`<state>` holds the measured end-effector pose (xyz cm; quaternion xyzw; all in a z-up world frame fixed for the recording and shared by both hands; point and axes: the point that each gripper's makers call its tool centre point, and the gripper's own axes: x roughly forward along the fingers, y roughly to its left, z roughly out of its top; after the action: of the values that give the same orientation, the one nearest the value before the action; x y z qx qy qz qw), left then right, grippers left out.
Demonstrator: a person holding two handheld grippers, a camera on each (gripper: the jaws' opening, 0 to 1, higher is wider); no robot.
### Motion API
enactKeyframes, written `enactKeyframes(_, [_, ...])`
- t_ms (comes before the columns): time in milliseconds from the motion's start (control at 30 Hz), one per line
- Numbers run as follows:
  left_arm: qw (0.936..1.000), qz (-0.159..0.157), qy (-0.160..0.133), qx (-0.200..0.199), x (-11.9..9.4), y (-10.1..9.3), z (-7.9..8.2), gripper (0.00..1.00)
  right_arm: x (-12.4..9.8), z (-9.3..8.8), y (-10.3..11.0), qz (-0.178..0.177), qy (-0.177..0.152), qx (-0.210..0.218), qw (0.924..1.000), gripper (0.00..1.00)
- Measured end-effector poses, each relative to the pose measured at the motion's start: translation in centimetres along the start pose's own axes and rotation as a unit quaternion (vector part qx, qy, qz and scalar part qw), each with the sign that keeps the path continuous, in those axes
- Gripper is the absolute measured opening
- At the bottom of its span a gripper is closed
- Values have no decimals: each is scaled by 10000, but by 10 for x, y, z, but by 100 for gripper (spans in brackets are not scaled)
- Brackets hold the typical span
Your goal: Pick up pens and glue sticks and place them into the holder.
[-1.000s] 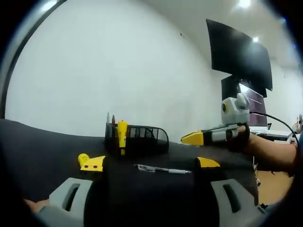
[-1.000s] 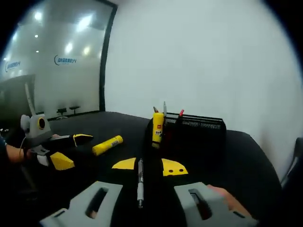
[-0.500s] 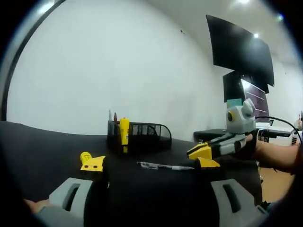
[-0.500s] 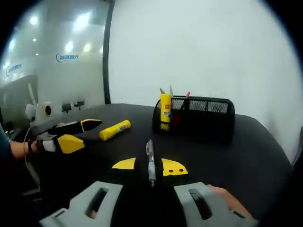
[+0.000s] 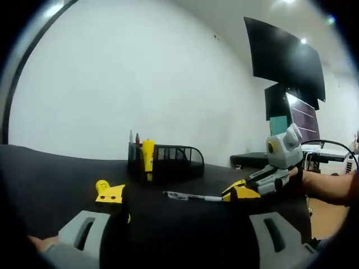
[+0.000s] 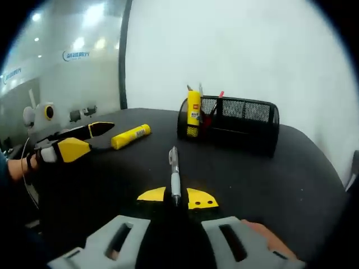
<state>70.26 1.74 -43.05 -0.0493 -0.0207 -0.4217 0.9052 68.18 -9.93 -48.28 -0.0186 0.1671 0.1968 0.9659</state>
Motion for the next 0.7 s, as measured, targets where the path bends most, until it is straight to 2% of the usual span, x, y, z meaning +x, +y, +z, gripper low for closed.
enactKeyframes(467, [10000,7,10,20,0,1,0,75,5,-2,-4,49,86,201,9997,5])
enactKeyframes(600, [10000,13,16,23,0,2,-1,74,1,9,-7,24,-63,273,9996,5])
enactKeyframes(700, [10000,19,17,28,0,2,-1,74,-4,24,-10,-32,-241,229,9994,5])
